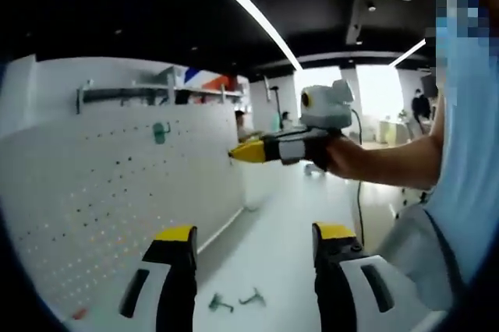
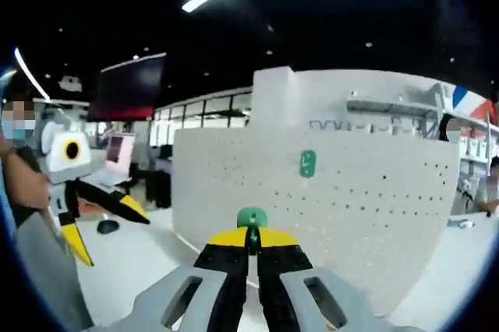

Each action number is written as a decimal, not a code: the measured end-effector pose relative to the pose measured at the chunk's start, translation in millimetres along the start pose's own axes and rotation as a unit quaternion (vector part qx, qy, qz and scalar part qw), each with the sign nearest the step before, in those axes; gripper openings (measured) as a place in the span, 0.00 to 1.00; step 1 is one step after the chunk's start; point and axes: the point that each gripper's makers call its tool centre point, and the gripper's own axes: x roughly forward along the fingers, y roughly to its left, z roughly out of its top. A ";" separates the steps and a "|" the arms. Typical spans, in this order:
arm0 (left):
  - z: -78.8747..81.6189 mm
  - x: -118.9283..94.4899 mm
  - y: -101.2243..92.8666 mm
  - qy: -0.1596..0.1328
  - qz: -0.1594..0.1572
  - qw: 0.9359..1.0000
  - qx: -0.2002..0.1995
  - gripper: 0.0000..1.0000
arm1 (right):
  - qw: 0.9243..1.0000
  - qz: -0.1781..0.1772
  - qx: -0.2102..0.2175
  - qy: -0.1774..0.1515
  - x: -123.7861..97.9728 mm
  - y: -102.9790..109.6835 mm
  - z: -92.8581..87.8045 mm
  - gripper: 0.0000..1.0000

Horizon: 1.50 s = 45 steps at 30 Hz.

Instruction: Insert the hook assembly into the mounting plate slot until the hook locks in place.

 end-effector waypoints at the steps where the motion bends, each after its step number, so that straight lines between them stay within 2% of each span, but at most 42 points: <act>1: -0.9 -0.5 0.6 0.000 0.001 1.000 -0.002 0.61 | 1.000 -0.007 -0.008 0.003 -0.6 -2.4 -0.8 0.01; 7: -4.4 -4.2 5.0 0.000 0.012 1.000 -0.008 0.61 | 0.997 -0.045 -0.055 0.004 -2.7 -14.6 -1.6 0.01; 14: -9.5 -9.8 11.0 0.006 0.031 1.000 -0.003 0.61 | 0.995 -0.076 -0.064 0.012 -0.6 -31.2 -5.0 0.01; 22: -10.9 -16.8 18.4 0.005 0.049 0.999 -0.003 0.62 | 0.993 -0.096 -0.064 0.003 5.9 -47.9 5.9 0.01; 27: -14.1 -25.2 27.4 0.013 0.068 0.998 0.012 0.62 | 0.992 -0.108 -0.058 0.002 13.3 -61.3 9.6 0.01; 45: -25.5 -64.5 65.5 0.035 0.136 0.989 0.036 0.64 | 0.987 -0.158 -0.035 -0.023 62.6 -93.1 35.1 0.01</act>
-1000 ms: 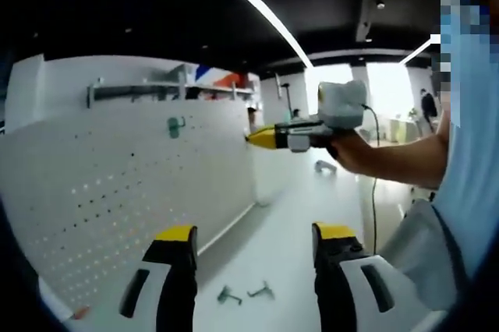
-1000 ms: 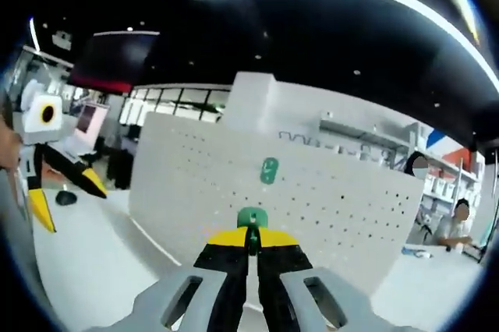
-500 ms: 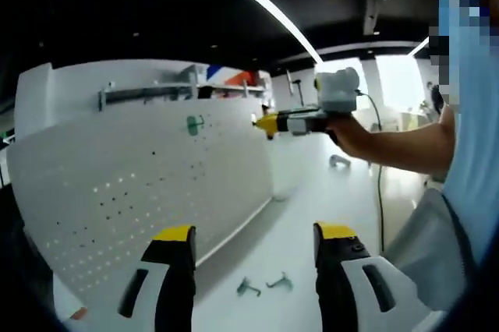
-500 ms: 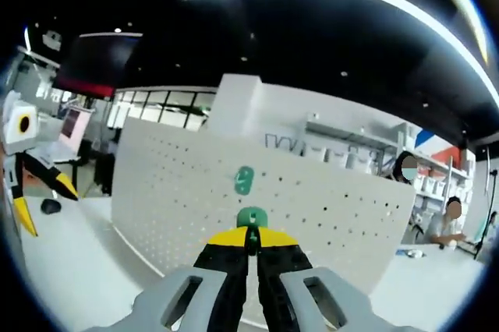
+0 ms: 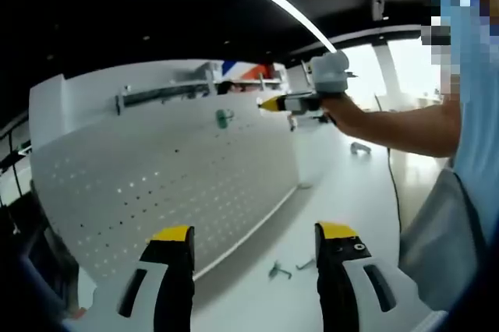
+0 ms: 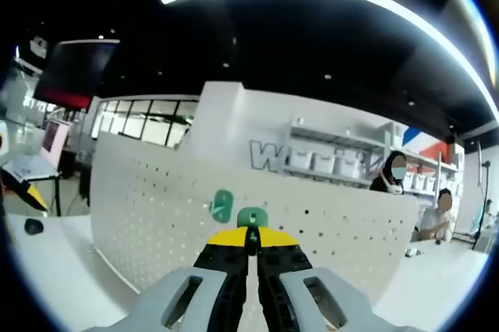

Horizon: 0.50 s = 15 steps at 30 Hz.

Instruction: Insert the hook assembly into the mounting plate slot until the hook locks in place.

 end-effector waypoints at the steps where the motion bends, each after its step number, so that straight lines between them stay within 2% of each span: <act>1: -0.6 -0.5 0.9 0.001 0.001 1.000 -0.001 0.64 | 1.000 -0.002 0.001 -0.001 2.3 -0.2 1.0 0.01; 15: -8.9 -4.8 9.8 0.003 0.011 1.000 -0.018 0.62 | 0.999 -0.037 0.012 -0.015 33.9 -5.1 5.6 0.01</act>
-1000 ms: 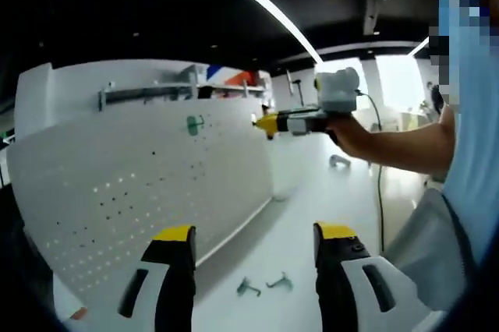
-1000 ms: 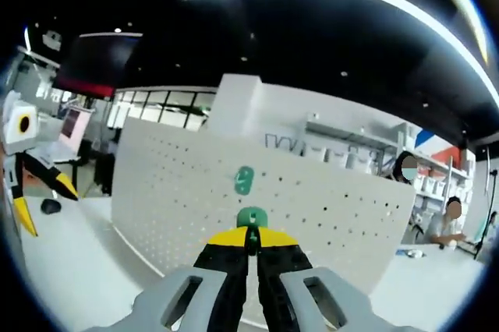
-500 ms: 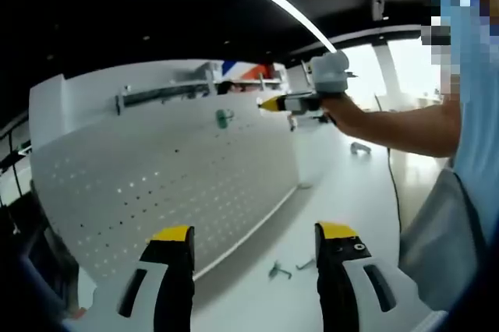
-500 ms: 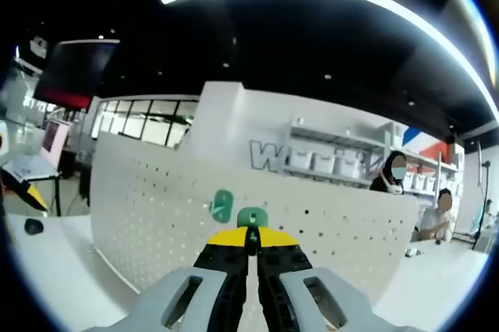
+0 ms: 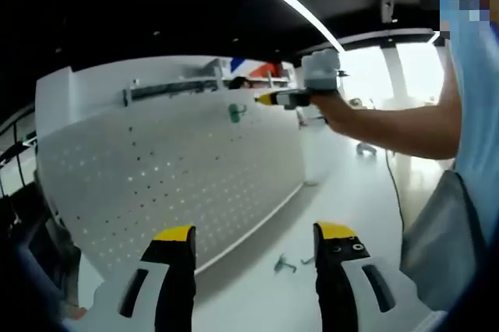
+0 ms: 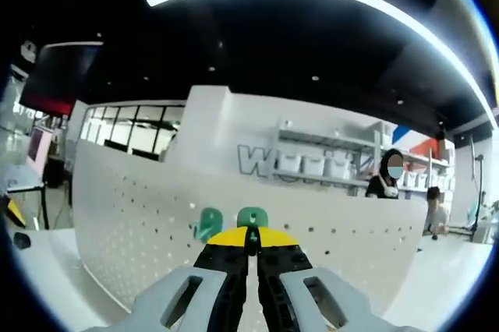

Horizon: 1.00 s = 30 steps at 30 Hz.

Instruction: Insert the hook assembly into the mounting plate slot until the hook locks in place.

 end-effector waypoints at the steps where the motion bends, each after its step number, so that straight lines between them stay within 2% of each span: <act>1: -0.2 -0.1 0.1 0.000 0.000 1.000 -0.002 0.62 | 1.000 -0.003 -0.001 -0.001 2.5 -0.8 -0.1 0.01; 11: -7.7 -0.2 4.0 0.002 -0.001 1.000 -0.014 0.61 | 1.000 -0.020 0.012 0.009 14.9 -5.9 -12.3 0.01; 19: -15.3 0.5 4.8 0.008 -0.005 1.000 -0.020 0.60 | 1.000 -0.025 0.009 0.006 16.8 -7.3 -14.3 0.01; 30: -16.9 1.2 6.6 0.007 -0.007 1.000 -0.023 0.59 | 0.999 -0.031 0.012 0.005 20.7 -8.7 -14.3 0.01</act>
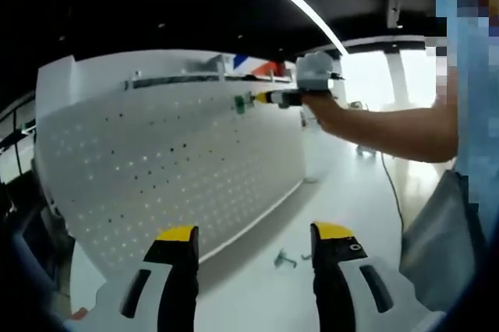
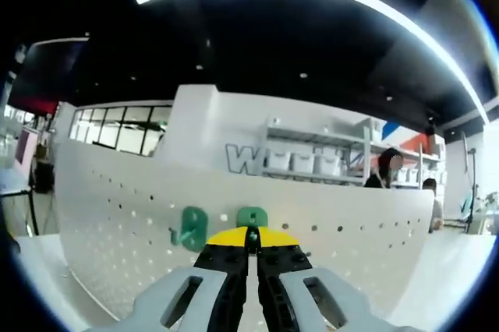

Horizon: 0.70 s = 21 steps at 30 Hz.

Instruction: Insert the hook assembly into the mounting plate slot until the hook locks in place.

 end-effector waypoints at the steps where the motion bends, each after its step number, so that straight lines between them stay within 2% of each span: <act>1: -0.7 0.1 0.0 0.001 0.000 1.000 -0.001 0.59 | 1.000 0.000 0.000 0.001 0.0 -0.1 -0.3 0.01; 10: -3.0 0.9 -0.9 0.003 -0.003 1.000 -0.002 0.58 | 1.000 -0.001 0.003 0.008 1.5 -0.6 -6.8 0.01; 21: -3.6 -0.2 1.2 0.003 -0.002 1.000 -0.002 0.57 | 1.000 -0.003 0.005 0.003 2.8 -1.3 -6.5 0.01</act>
